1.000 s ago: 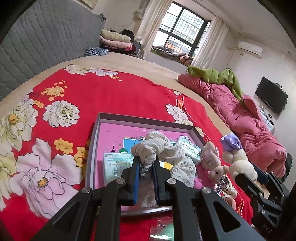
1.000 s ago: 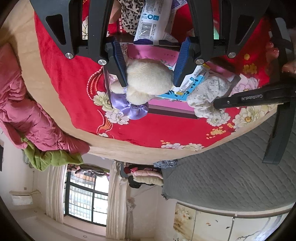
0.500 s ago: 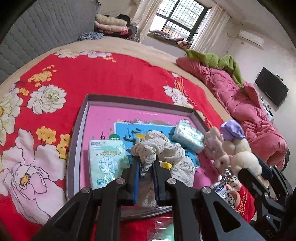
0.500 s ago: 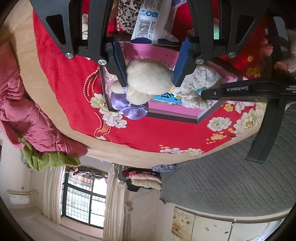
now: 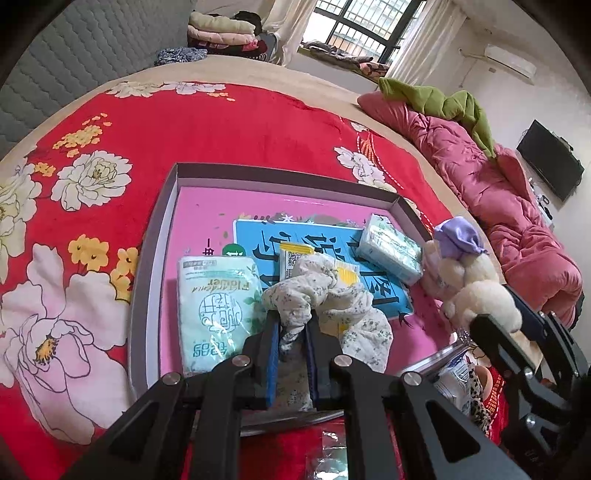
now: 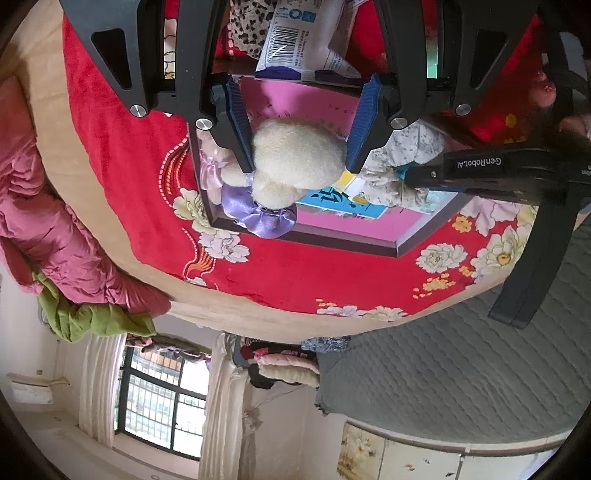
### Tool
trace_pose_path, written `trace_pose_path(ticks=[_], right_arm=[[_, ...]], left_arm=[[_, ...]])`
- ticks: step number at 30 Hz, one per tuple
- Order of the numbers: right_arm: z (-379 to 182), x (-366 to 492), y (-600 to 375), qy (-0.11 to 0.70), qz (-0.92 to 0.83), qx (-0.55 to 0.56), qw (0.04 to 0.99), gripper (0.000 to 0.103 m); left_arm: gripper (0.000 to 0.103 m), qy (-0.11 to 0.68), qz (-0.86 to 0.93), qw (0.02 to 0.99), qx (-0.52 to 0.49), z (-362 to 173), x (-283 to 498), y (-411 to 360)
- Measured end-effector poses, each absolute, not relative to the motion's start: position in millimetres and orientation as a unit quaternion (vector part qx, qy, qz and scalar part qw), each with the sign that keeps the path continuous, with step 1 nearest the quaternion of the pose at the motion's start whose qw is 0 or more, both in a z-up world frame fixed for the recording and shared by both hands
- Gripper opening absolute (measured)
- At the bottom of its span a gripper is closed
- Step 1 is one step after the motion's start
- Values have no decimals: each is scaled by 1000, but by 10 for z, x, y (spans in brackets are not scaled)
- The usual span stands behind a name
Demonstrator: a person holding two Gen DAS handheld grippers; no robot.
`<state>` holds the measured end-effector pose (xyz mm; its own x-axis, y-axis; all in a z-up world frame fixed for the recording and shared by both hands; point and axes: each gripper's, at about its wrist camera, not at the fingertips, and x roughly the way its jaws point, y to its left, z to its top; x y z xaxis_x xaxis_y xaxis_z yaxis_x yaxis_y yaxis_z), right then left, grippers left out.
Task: Organize soft objects
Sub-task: 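Lower the scrunchie into the box with the left gripper while the right lowers the plush beside it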
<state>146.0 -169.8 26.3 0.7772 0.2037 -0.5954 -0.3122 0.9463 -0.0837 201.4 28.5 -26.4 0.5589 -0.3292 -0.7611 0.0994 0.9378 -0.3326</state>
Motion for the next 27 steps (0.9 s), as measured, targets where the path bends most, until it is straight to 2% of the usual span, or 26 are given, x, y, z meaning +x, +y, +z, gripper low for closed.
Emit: trace_pose_path(ticks=[27], right_arm=[[-167, 1722, -1514, 364, 140, -109, 915, 51]], left_arm=[[13, 456, -121, 873, -127, -260, 2022, 295]])
